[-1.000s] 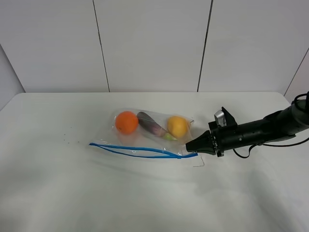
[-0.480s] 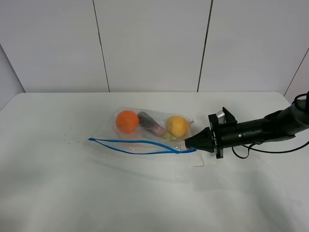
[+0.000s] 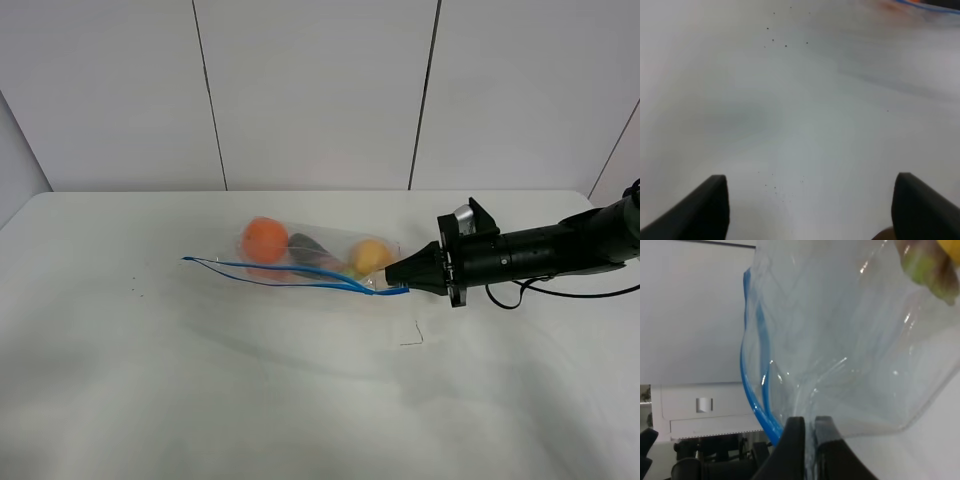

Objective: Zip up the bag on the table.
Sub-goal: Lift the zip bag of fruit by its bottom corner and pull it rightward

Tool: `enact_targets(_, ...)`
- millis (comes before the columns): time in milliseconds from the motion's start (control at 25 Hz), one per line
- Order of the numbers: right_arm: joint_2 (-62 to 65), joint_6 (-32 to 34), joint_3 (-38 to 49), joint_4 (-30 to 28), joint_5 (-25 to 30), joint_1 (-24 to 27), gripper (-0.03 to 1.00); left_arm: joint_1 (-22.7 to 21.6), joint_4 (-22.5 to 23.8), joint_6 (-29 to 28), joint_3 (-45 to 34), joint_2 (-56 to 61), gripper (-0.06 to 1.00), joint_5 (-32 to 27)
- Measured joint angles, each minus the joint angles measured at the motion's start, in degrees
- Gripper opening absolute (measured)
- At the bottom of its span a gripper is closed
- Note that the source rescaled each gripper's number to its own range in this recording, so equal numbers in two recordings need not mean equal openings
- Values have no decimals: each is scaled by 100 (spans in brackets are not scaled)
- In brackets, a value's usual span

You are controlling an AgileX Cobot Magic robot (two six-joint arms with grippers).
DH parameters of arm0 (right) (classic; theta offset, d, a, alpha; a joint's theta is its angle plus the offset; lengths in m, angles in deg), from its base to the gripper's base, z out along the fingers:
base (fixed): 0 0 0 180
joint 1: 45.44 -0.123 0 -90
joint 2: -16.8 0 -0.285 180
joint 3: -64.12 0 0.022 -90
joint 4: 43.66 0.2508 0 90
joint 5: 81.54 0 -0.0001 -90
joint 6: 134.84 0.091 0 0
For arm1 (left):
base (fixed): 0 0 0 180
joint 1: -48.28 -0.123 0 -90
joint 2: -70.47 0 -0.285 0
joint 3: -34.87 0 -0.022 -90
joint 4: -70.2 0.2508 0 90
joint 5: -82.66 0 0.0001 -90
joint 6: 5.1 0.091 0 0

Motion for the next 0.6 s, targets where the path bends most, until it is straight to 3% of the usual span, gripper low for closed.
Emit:
enact_targets(440,0,75,0,76,0,0,0,0,0,0,29,0,100,37)
enact_targets(600,0,80,0,96,0,0,0,0,0,-219,533,-534,100,285)
